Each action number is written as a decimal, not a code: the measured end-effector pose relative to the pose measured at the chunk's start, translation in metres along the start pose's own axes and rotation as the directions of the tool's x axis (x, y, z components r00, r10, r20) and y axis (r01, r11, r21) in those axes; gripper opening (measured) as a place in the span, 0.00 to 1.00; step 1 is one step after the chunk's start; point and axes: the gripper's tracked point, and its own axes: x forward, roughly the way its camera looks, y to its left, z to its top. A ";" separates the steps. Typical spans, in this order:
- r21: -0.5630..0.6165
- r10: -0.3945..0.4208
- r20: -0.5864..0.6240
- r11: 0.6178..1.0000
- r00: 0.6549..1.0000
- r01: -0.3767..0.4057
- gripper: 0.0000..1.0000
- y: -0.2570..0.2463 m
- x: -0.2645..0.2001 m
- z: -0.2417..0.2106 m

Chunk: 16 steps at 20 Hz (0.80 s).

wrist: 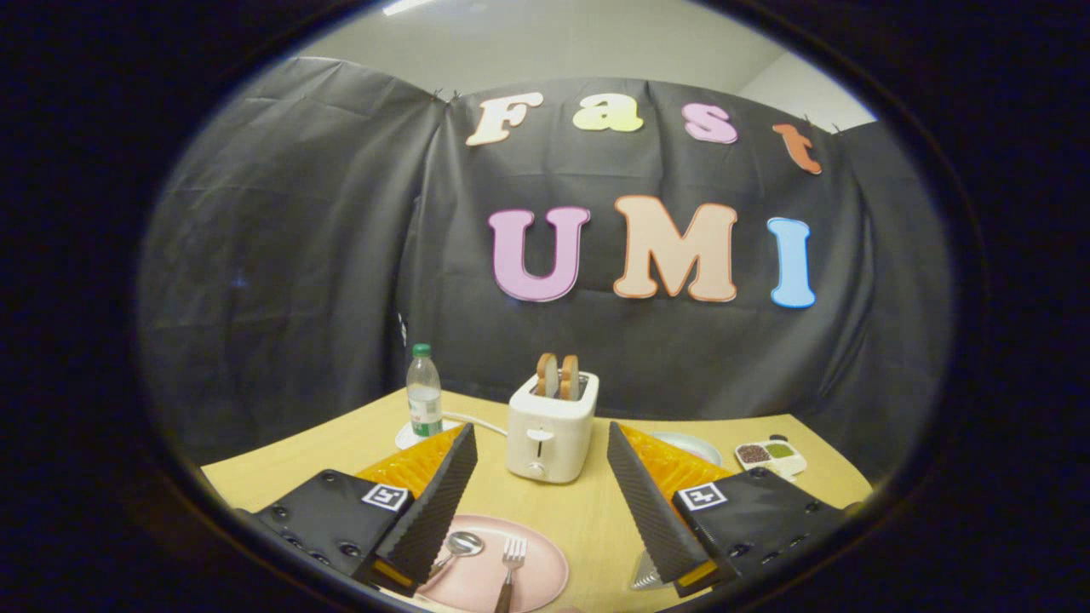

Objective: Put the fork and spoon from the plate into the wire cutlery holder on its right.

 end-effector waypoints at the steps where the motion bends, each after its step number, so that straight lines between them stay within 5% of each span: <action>1: -0.005 0.009 -0.029 1.000 1.000 -0.009 0.98 0.001 0.000 -0.009; 7: -0.017 0.059 -0.222 0.998 0.973 -0.064 0.98 0.010 -0.001 -0.070; 16: -0.035 0.104 -0.499 0.990 0.860 -0.140 0.98 0.025 -0.017 -0.168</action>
